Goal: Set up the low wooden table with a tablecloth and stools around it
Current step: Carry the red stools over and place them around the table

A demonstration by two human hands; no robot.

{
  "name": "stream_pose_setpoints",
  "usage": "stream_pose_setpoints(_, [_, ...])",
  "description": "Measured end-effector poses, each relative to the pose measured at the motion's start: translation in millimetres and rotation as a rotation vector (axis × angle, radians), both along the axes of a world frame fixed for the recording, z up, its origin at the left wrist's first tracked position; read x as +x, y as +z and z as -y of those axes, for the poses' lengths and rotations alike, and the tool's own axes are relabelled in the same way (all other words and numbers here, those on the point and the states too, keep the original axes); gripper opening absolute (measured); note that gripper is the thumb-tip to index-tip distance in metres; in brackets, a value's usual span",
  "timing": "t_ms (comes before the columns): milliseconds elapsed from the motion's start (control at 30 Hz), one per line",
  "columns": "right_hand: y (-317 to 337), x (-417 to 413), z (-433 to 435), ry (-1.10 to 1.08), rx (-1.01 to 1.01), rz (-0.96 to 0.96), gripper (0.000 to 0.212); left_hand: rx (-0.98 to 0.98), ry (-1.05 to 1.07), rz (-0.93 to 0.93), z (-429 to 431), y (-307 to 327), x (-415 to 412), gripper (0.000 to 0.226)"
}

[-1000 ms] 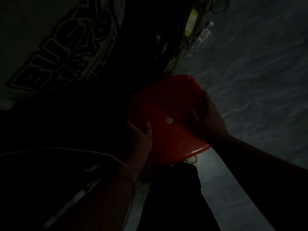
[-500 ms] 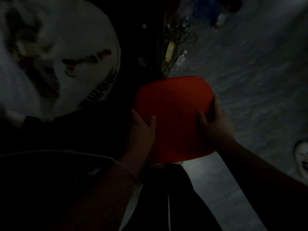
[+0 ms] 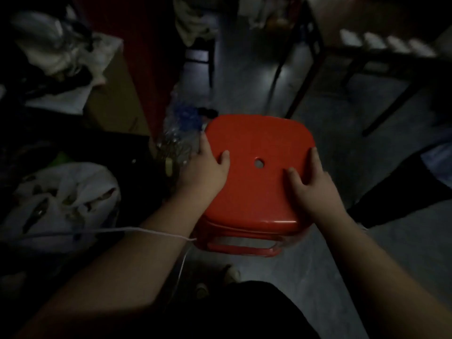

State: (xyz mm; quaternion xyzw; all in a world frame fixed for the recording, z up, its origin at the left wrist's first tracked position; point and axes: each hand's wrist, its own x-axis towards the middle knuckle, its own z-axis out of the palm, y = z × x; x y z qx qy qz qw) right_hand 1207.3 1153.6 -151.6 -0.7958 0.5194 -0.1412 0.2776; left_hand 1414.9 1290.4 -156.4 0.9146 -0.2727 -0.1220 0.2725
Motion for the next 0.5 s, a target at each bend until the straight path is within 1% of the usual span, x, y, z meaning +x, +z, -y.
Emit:
stream_pose_setpoints(133, [54.1, -49.0, 16.3, -0.164, -0.076, 0.076, 0.088, 0.003, -0.178, 0.165, 51.1, 65.6, -29.1, 0.08])
stream_pose_setpoints(267, [83.3, -103.8, 35.7, -0.289, -0.135, 0.088, 0.085, 0.023, -0.337, 0.324, 95.3, 111.4, -73.7, 0.077])
stream_pose_setpoints(367, [88.8, -151.4, 46.2, -0.373, -0.141, 0.103, 0.084, 0.018, -0.449, 0.384, 126.1, 129.2, -116.6, 0.075])
stream_pose_setpoints(500, [86.5, -230.2, 56.9, -0.478, -0.117, 0.137, 0.084, 0.029, -0.562, 0.39, 164.9, 133.5, -193.1, 0.074])
